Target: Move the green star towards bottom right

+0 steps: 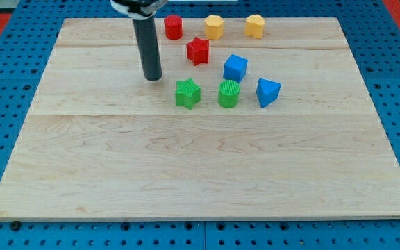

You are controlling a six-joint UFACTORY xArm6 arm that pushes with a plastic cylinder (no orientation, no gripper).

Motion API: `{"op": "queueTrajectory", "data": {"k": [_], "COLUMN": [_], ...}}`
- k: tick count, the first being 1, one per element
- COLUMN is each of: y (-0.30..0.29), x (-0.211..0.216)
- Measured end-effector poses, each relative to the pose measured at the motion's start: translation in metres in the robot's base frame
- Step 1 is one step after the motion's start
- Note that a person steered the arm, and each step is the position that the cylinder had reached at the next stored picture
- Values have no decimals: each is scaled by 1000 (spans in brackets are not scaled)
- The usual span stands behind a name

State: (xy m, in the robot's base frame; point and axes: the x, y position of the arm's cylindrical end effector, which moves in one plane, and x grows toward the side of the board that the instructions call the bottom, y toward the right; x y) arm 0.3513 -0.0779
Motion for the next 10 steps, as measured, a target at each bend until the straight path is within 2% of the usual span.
{"op": "queueTrajectory", "data": {"k": [1, 5, 6, 8, 9, 10], "y": [27, 38, 74, 29, 19, 34], "x": [3, 119, 128, 114, 85, 81]}}
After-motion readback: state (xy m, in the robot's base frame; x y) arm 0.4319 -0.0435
